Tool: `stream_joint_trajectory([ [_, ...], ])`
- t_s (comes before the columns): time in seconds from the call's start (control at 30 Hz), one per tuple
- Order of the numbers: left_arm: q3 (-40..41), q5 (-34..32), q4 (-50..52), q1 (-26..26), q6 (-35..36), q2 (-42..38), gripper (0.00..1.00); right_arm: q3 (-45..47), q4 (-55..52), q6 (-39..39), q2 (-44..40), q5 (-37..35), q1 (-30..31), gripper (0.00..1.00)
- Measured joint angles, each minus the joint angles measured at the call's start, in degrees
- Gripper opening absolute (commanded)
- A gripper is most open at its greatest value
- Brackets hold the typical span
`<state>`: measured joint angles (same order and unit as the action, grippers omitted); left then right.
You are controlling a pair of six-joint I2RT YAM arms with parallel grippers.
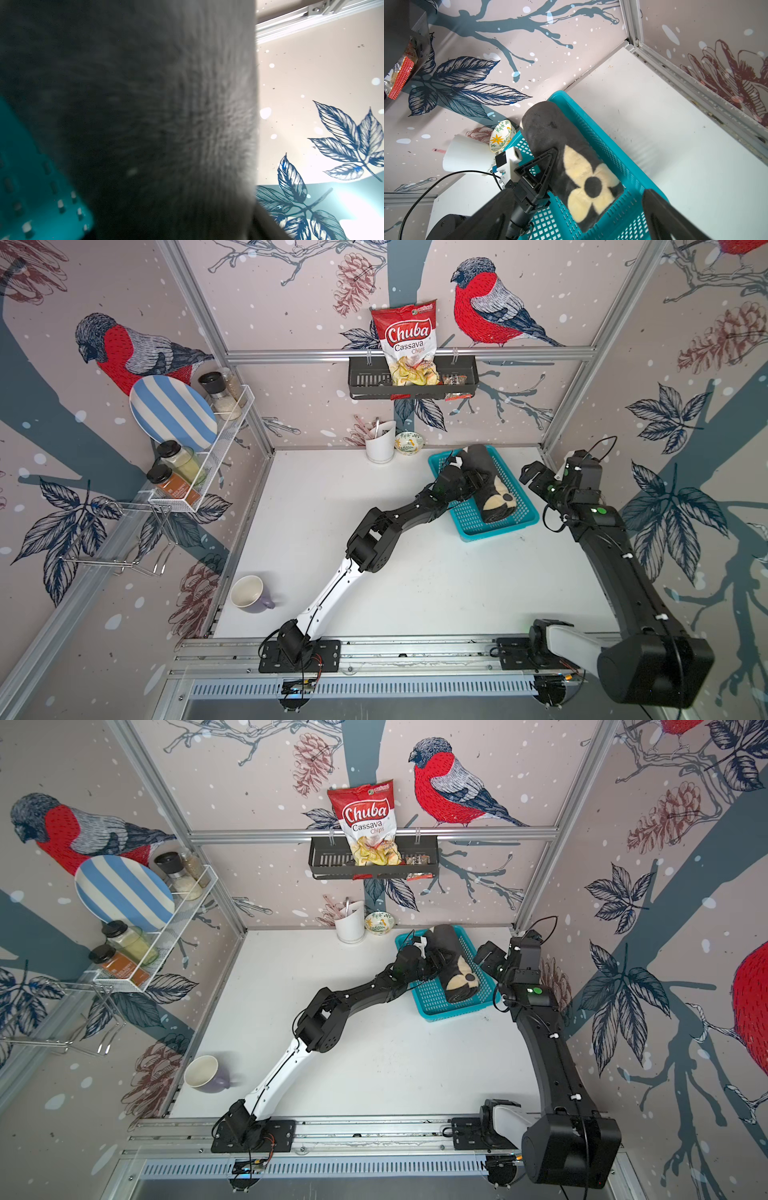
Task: Roll up the pillowcase
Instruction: Place the pillowcase in the bin.
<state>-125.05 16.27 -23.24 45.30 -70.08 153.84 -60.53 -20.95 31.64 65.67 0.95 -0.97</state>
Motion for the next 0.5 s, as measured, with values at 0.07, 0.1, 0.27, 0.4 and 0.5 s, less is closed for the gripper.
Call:
stream_joint_trajectory([
  [0.07, 0.31, -0.59, 0.42, 0.07, 0.07, -0.42, 0.98, 0.46, 0.11, 0.0, -0.17, -0.44, -0.07, 1.0],
  [0.1, 0.68, -1.16, 0.83, 0.11, 0.04, -0.74, 0.98, 0.59, 0.09, 0.0, -0.22, -0.61, -0.13, 1.0],
  [0.27, 3.61, -2.6, 3.21, 0.31, -0.02, -3.17, 0.98, 0.61, 0.33, 0.0, -0.42, -1.05, -0.11, 1.0],
  [0.4, 4.5, -4.5, 8.0, 0.33, -0.39, -6.25, 0.98, 0.61, 0.31, 0.0, -0.57, -1.51, -0.15, 1.0],
  [0.5, 2.69, -5.99, 12.68, 0.35, -0.37, -8.04, 0.98, 0.66, 0.31, 0.02, -0.74, -1.95, -0.2, 1.0],
])
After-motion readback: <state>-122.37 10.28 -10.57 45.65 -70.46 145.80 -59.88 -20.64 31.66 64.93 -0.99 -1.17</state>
